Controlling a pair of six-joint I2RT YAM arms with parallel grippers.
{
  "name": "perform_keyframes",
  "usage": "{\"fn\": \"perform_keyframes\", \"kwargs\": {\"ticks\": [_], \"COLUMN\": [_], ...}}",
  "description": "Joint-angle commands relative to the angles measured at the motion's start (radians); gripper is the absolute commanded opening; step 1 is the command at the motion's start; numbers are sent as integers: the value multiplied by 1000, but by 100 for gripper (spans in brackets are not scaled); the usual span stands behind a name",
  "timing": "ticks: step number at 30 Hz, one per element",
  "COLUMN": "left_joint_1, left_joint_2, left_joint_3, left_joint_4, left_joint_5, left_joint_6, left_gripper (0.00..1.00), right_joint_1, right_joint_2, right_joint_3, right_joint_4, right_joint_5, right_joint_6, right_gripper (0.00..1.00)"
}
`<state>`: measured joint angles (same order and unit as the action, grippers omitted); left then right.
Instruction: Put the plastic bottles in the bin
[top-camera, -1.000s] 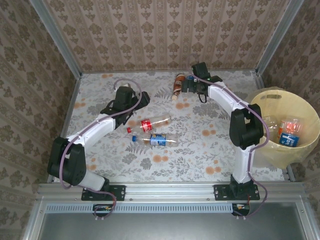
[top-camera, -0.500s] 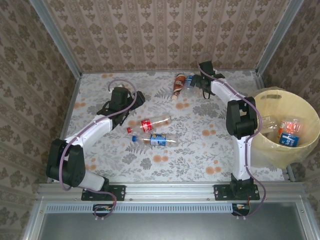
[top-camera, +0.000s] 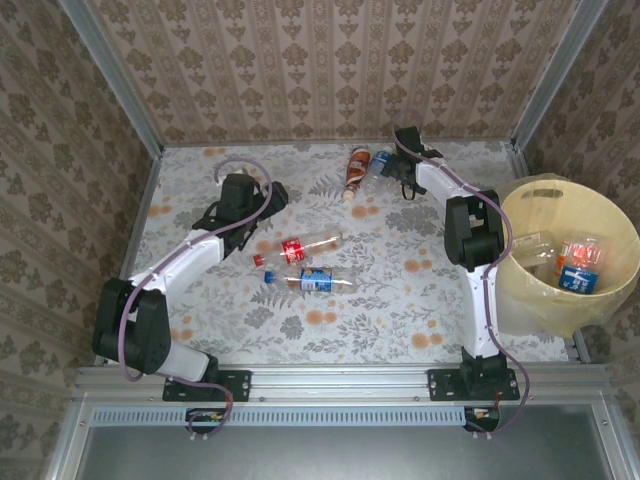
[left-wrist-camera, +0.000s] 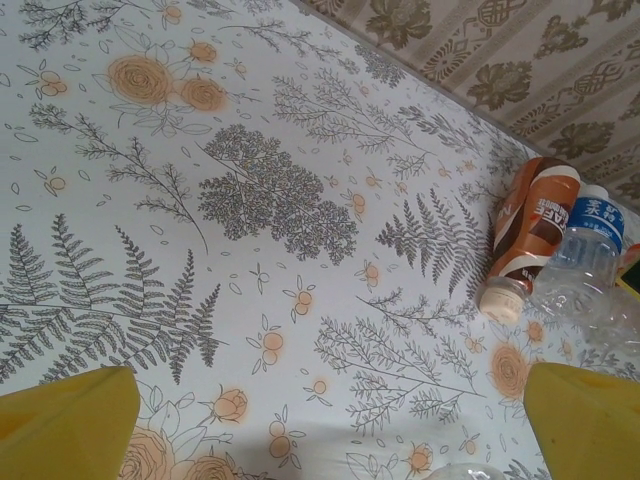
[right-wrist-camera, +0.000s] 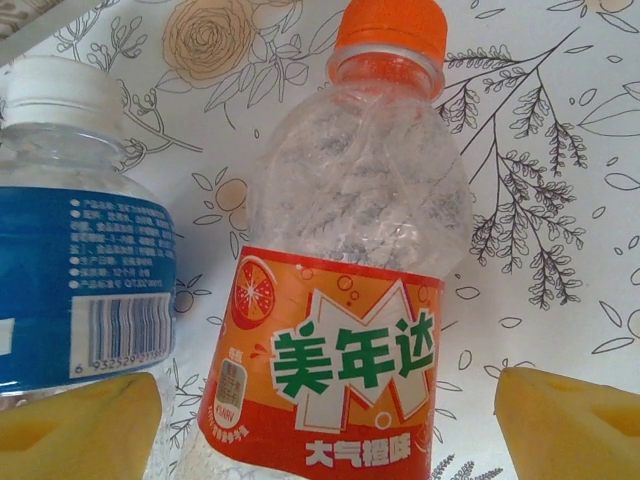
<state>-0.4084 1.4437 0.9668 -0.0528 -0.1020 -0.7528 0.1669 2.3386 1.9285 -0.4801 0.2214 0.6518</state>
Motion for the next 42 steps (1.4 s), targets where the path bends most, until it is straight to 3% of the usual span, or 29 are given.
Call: {"fn": "perform_keyframes", "kwargs": {"ticks": [1, 13, 19, 32, 42], "left_joint_1": [6, 8, 8, 8, 7], "left_joint_2": [-11, -14, -18, -15, 31], "left_joint_3": [-11, -14, -17, -26, 4], "left_joint_4": [7, 4, 4, 24, 40], "left_joint_5": [-1, -1, -2, 13, 69], "left_joint_6": [-15, -15, -16, -35, -70], "left_gripper": [100, 100, 100, 100, 100], "right_joint_1": [-6, -11, -9, -7, -7], "right_joint_2": [10, 28, -48, -384, -800], "right_joint_3": [-17, -14, -122, -501, -801], "right_joint_4": [-8, -2, 57, 312, 452], "right_joint_5": [25, -34, -54, -108, -369], "right_joint_6": [16, 10, -3, -168, -322], "right_gripper": [86, 76, 68, 50, 48]}}
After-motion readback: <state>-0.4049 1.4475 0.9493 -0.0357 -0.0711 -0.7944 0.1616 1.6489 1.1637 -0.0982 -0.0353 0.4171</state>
